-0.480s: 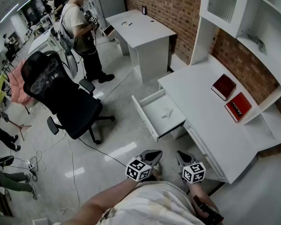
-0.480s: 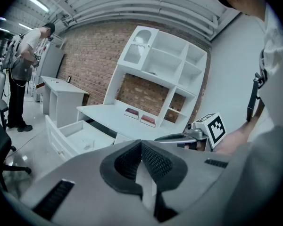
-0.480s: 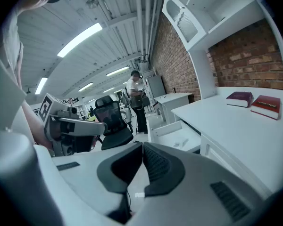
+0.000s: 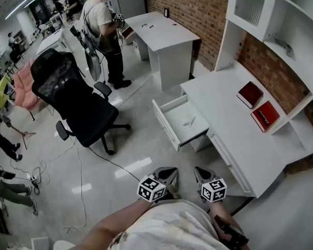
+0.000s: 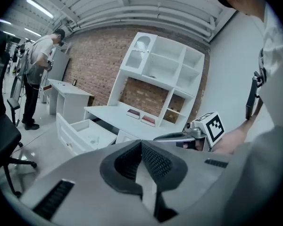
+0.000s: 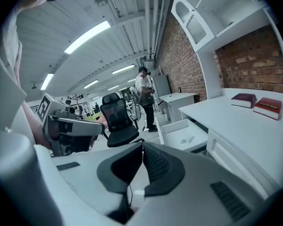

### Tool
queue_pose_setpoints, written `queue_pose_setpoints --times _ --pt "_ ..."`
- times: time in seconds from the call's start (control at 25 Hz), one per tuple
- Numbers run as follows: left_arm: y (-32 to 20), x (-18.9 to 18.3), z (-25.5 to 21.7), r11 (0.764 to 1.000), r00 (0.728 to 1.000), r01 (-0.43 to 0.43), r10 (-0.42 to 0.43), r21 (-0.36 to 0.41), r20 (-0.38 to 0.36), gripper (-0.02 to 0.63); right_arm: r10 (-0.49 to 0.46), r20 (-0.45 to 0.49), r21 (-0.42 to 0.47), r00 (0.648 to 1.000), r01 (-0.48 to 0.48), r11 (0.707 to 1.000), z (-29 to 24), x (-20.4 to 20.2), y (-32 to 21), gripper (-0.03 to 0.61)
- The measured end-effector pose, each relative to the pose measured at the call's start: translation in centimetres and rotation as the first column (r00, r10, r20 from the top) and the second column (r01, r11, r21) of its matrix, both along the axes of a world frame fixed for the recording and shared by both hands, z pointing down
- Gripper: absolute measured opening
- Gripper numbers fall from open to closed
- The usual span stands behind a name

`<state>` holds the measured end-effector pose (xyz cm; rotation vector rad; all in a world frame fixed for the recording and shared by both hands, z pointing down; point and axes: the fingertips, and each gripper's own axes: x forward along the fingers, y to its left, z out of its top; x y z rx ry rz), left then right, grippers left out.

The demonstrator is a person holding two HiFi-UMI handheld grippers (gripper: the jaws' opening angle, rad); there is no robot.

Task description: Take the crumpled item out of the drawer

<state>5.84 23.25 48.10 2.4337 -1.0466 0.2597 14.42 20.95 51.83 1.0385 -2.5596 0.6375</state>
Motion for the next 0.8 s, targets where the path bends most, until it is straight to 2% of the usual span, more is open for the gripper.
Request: queue_pose_setpoints --times 0.32,0.8 --pt "3.0 -1.8 -0.2 0.999 0.999 0.033 -0.034 0.008 0.006 0.02 -0.01 0.003 -0.002 1.0 0.01 1.0 0.2 -1.3 2.7 0.028" --pt "6.1 -3.5 -0.5 0.998 0.997 0.06 -0.061 0.014 0.052 0.02 -0.007 0.053 -0.011 0.999 0.008 1.0 0.4 -2.6 4.5 0.028"
